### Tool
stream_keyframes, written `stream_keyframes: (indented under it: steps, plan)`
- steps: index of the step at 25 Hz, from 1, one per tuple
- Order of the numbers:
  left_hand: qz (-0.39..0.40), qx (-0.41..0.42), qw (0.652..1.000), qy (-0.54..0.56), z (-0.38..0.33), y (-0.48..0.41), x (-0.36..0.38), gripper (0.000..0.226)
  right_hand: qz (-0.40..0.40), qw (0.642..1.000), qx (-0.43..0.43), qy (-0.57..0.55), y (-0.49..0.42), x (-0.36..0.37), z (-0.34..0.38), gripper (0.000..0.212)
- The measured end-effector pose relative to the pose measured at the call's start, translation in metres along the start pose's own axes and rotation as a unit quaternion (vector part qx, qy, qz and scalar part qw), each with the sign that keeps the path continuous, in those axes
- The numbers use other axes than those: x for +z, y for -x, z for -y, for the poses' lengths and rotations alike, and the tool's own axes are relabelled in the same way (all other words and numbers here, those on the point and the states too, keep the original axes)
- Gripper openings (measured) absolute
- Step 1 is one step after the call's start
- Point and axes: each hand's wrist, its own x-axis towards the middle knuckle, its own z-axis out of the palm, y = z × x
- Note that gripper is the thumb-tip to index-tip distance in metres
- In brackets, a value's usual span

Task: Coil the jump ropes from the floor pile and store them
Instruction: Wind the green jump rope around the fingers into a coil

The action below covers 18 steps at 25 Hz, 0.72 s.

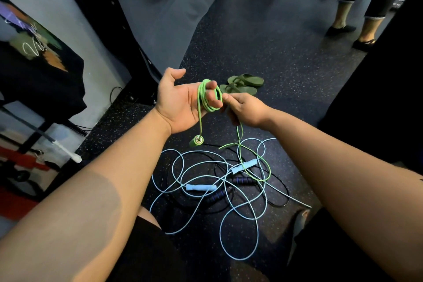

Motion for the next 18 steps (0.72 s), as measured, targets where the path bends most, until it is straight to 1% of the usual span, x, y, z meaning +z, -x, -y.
stream_keyframes:
  steps: [4, 7, 10, 12, 14, 15, 17, 18]
  plan:
    - [-0.011, 0.084, 0.995, 0.055, -0.003, -0.002, -0.006, 0.074, 0.052, 0.998, 0.029, 0.031, -0.002, 0.005, -0.009, 0.042]
    - [-0.057, 0.122, 0.990, 0.035, -0.004, -0.008, -0.012, 0.085, 0.085, 0.995, 0.031, 0.051, 0.001, 0.011, -0.010, 0.034]
    - [-0.125, 0.130, 0.984, -0.002, -0.001, -0.016, -0.017, 0.081, 0.087, 0.991, -0.019, 0.103, 0.006, 0.010, 0.006, 0.028]
    - [-0.172, 0.127, 0.975, -0.062, 0.005, -0.022, -0.017, 0.078, 0.079, 0.977, -0.071, 0.182, 0.008, 0.007, 0.017, 0.028]
    - [-0.211, 0.095, 0.961, -0.148, 0.013, -0.028, -0.017, 0.075, 0.050, 0.957, -0.133, 0.253, 0.012, 0.004, 0.025, 0.029]
    - [-0.203, 0.062, 0.957, -0.199, 0.016, -0.028, -0.017, 0.076, 0.032, 0.950, -0.162, 0.266, 0.013, 0.001, 0.027, 0.028]
    - [-0.129, -0.032, 0.942, -0.308, 0.023, -0.027, -0.016, 0.079, 0.007, 0.944, -0.200, 0.262, 0.013, -0.006, 0.031, 0.026]
    - [-0.097, -0.076, 0.929, -0.350, 0.026, -0.025, -0.016, 0.074, -0.001, 0.944, -0.207, 0.256, 0.013, -0.010, 0.032, 0.031]
